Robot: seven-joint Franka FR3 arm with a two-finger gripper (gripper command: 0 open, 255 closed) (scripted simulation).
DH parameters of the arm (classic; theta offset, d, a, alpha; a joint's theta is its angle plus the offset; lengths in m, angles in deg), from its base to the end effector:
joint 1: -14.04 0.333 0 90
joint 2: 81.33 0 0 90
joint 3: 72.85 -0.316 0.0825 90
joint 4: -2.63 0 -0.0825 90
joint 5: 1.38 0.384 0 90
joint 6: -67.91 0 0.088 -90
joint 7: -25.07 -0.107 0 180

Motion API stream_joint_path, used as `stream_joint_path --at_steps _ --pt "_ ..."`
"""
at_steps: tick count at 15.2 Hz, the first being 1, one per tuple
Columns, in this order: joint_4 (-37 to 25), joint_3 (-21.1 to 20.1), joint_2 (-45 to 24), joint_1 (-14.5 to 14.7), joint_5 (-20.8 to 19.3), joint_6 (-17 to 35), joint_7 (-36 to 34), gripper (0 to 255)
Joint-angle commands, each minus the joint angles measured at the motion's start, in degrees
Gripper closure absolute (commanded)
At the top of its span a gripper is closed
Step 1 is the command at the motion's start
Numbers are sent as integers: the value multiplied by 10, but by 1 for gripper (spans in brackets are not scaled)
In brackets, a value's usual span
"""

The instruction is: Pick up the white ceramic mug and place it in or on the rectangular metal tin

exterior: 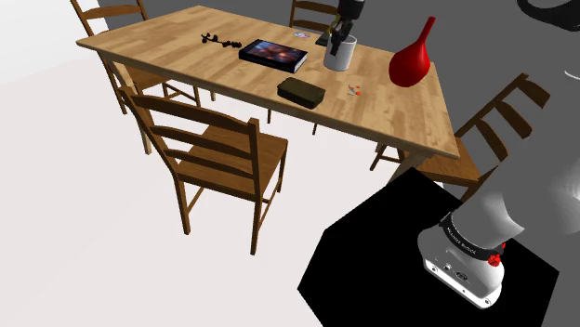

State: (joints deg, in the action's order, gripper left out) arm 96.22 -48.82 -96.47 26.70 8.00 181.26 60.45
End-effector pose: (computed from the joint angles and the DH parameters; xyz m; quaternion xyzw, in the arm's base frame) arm 0.6395 -0.0929 0.4848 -0.9803 -0.1888 -0.0576 0.0011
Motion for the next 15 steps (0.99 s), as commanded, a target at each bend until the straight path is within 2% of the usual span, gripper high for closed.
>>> stream_joint_path --at_steps 1,8,15 --pt "-30 -8 -21 9 4 -8 -20 255" --pt "-171 -32 -113 30 19 -57 -81 255" --pt "-122 -35 -117 33 23 -5 -76 255"
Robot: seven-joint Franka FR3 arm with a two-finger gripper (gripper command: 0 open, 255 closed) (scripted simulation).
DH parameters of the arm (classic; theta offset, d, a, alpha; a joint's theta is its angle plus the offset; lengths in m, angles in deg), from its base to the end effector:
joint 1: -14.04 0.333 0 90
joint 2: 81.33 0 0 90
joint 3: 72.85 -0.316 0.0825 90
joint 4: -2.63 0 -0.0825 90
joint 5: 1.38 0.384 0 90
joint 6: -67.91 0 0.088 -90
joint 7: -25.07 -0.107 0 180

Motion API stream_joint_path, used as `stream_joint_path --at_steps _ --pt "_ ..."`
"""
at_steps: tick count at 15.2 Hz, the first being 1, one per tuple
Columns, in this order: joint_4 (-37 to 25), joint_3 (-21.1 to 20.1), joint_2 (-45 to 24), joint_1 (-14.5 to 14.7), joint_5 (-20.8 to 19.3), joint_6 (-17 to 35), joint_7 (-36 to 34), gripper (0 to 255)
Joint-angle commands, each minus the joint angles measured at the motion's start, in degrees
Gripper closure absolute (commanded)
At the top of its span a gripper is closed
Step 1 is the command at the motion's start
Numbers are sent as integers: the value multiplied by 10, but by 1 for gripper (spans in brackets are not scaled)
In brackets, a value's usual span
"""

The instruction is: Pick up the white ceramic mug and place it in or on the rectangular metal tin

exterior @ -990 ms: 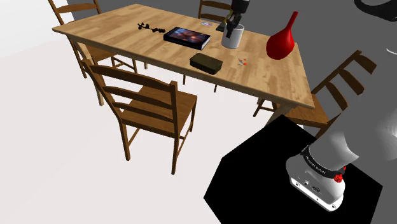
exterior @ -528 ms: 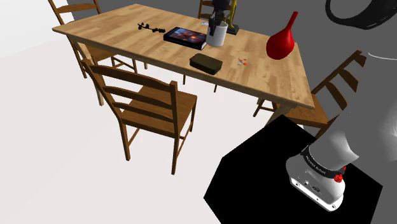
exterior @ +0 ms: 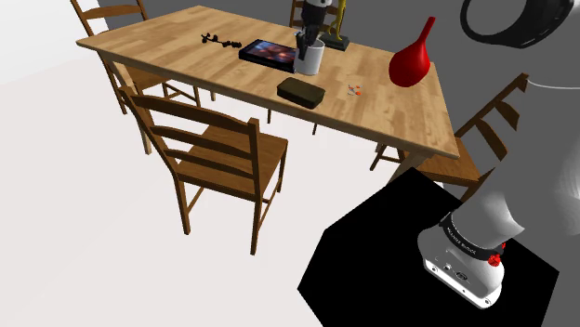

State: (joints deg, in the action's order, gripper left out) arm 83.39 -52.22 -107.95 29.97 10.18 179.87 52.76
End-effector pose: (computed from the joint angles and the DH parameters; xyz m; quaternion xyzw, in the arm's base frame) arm 0.7008 0.0009 0.4588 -0.9804 -0.1884 -0.0574 0.0013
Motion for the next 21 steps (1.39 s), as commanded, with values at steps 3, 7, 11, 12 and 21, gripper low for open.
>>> stream_joint_path --at_steps 3,7,11,12,21 --pt "24 -2 -6 1 3 30 3 255" --pt "45 -4 -12 2 7 57 6 255" --pt "61 -6 -20 2 11 80 9 255" --pt "61 -6 -20 2 11 80 9 255" --pt "61 -6 -20 2 11 79 9 0"
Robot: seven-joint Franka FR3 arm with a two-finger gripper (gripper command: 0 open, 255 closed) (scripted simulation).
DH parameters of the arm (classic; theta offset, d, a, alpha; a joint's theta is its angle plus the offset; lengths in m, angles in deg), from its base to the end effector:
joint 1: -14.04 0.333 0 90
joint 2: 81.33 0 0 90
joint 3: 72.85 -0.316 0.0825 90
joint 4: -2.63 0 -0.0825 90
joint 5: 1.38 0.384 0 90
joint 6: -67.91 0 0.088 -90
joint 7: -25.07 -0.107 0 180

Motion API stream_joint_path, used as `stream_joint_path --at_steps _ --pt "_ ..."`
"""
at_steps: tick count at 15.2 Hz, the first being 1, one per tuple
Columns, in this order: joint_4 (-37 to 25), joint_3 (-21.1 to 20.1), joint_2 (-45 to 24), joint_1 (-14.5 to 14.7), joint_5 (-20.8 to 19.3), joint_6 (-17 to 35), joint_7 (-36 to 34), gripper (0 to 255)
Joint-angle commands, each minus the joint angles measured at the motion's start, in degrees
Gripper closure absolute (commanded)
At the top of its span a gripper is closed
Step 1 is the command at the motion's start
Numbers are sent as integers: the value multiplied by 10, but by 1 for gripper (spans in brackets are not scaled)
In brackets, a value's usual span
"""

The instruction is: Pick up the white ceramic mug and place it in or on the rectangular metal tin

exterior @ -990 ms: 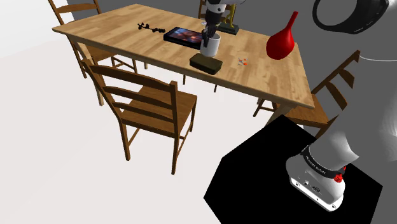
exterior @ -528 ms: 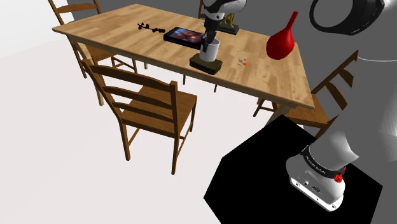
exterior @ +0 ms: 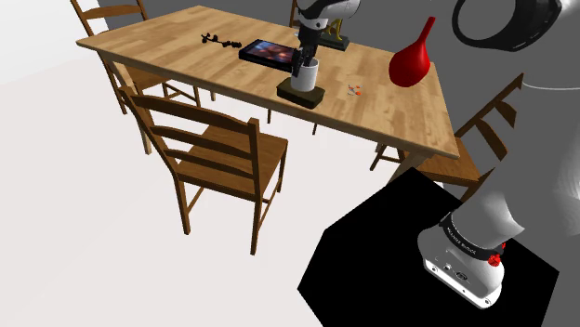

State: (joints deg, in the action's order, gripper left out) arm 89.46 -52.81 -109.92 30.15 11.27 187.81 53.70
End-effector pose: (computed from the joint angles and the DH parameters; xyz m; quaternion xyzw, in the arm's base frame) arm 0.7013 0.0014 0.3974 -0.9804 -0.1884 -0.0579 0.0012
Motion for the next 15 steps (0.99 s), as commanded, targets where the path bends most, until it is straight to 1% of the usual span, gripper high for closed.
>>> stream_joint_path --at_steps 1,3,7,15 --pt "0 0 0 0 0 0 0 0" --pt "0 0 0 0 0 0 0 0" --pt "-30 6 29 2 -12 -57 -8 0" --pt "-30 6 29 2 -12 -57 -8 0"
